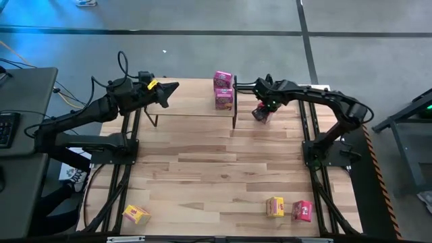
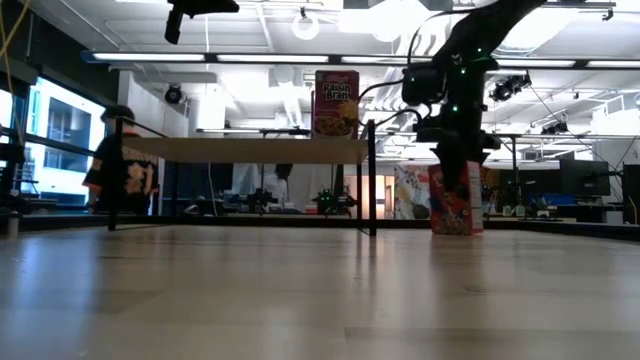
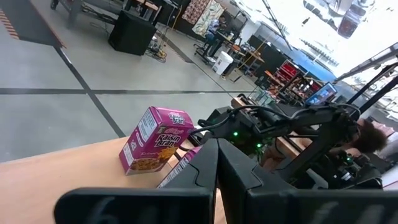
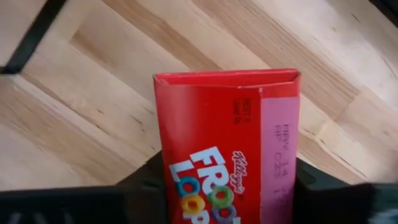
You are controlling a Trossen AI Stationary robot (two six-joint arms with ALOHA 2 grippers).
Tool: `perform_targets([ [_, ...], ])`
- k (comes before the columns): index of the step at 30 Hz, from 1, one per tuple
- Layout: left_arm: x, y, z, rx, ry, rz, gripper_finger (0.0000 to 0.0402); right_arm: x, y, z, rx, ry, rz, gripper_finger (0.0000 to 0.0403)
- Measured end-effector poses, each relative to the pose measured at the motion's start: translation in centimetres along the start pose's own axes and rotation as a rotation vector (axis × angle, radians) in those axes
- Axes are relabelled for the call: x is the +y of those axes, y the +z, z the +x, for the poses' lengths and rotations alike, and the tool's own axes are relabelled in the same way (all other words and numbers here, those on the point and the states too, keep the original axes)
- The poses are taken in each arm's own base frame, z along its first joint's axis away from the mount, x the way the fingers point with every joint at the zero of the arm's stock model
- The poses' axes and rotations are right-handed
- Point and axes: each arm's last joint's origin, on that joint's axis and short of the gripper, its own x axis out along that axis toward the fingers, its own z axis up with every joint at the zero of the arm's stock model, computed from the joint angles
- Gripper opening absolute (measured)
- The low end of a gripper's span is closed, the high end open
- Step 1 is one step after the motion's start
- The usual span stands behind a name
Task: Stack cereal on shelf
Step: Put the top red cereal box on the shelf
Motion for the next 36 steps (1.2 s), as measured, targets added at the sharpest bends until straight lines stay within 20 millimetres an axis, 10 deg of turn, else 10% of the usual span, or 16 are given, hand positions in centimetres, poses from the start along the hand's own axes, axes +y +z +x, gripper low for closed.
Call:
perform_targets([
  [13,0.0,0.0,0.0,0.000,0.000,0.007,0.0000,-1.0,-3.9,-7.8,-0.120,0.235,-0.011,0.0141],
  [22,-0.2,-0.2,0.0,0.050,-0.082,0.095,0.0007,3.5,-9.2,-13.5,-0.132,0.737,-0.164,0.0138],
  [36,-5.1,-5.7,2.8,0.385,-0.517,0.094,0.0223,12.0,-10.7,-14.2,-0.264,0.896,-0.318,0.0138],
])
